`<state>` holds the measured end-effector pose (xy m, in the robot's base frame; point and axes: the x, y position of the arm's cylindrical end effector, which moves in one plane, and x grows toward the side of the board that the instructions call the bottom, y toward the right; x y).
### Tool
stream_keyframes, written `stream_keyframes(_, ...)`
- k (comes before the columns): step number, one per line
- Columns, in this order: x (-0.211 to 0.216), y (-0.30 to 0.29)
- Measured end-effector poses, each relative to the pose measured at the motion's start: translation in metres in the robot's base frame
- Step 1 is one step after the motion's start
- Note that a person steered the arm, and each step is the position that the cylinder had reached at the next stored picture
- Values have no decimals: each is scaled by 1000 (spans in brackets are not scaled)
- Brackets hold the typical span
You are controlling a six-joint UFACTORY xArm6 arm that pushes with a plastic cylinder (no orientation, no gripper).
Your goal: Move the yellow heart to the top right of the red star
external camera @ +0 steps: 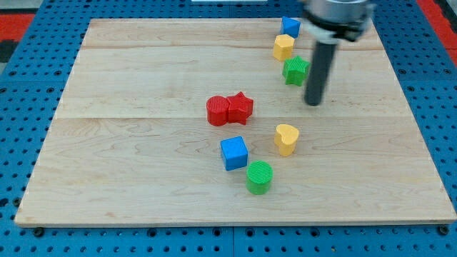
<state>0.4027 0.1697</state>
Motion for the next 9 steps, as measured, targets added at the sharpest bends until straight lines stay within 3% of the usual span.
stream_keyframes(1, -40, 18)
stream_keyframes(4, -39, -70)
stream_keyframes(5, -8, -16)
stream_keyframes(6, 85, 6)
stream_keyframes(7, 162, -33)
stream_keyframes(8, 133, -69)
stream_keyframes(9, 76, -116)
